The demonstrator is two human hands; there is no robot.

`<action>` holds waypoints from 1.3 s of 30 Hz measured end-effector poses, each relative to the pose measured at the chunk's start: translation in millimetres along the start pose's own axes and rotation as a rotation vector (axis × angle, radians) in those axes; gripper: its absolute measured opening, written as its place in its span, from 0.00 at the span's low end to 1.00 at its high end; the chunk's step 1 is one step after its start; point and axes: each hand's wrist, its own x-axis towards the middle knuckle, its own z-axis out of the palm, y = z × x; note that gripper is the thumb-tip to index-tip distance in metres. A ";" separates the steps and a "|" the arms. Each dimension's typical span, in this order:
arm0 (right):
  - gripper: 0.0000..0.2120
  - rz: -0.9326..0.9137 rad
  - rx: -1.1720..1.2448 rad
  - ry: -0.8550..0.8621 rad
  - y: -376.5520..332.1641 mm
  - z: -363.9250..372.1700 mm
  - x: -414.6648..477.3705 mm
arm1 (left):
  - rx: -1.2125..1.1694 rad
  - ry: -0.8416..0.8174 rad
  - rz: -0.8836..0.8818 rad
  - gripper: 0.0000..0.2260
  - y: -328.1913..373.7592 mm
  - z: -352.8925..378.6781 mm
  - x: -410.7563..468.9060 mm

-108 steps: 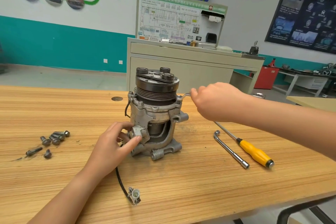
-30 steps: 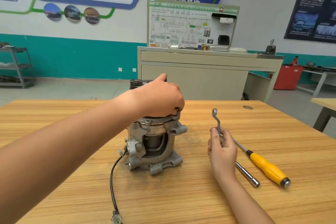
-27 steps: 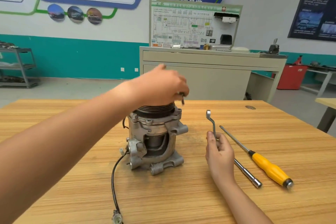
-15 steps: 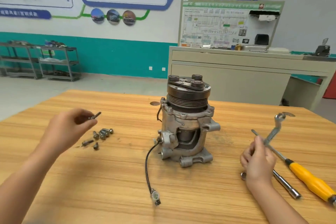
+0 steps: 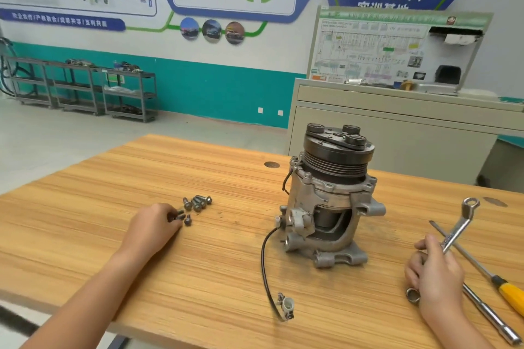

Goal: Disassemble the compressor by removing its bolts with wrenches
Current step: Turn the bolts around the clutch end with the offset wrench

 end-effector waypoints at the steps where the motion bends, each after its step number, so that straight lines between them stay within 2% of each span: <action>1: 0.13 0.004 -0.009 -0.006 -0.1 0.5 -0.4 | 0.004 0.005 -0.005 0.12 0.7 -0.3 -0.6; 5: 0.13 -0.019 -0.053 -0.047 0.2 3.1 0.0 | -0.055 0.068 0.010 0.13 11.4 -2.8 -13.0; 8: 0.13 0.003 -0.067 -0.061 0.9 3.5 0.3 | -0.277 0.098 0.181 0.11 51.0 -1.1 -21.5; 9: 0.13 0.010 -0.065 -0.063 1.3 3.4 0.5 | -0.381 0.049 0.266 0.13 69.9 -0.5 -21.9; 11: 0.13 0.023 -0.054 -0.065 1.9 3.0 1.1 | -0.563 -0.129 0.394 0.23 109.5 0.2 -19.2; 13: 0.13 0.040 -0.042 -0.060 1.6 2.7 1.5 | -0.670 -0.311 0.460 0.36 142.9 2.7 -12.9; 15: 0.13 0.055 -0.044 -0.060 0.4 2.4 1.0 | -0.717 -0.415 0.481 0.43 164.5 6.1 -6.4; 19: 0.12 0.082 -0.052 -0.066 -1.3 2.5 -0.2 | -0.819 -0.472 0.439 0.48 170.2 8.5 7.7; 22: 0.12 0.091 -0.055 -0.086 -2.6 1.4 1.1 | -0.863 -0.494 0.438 0.45 166.3 6.6 13.1; 26: 0.12 0.103 -0.066 -0.099 -1.2 0.3 2.3 | -0.837 -0.408 0.399 0.45 170.7 3.2 6.2; 31: 0.13 0.114 -0.085 -0.103 -0.7 2.1 4.3 | -0.686 -0.086 0.250 0.53 188.4 10.4 -39.9; 35: 0.13 0.133 -0.068 -0.101 -0.6 0.7 2.6 | -0.551 0.122 0.244 0.42 203.8 18.4 -74.6; 39: 0.13 0.121 -0.038 -0.092 -1.5 0.8 3.0 | -0.533 0.124 0.312 0.32 195.8 11.2 -76.9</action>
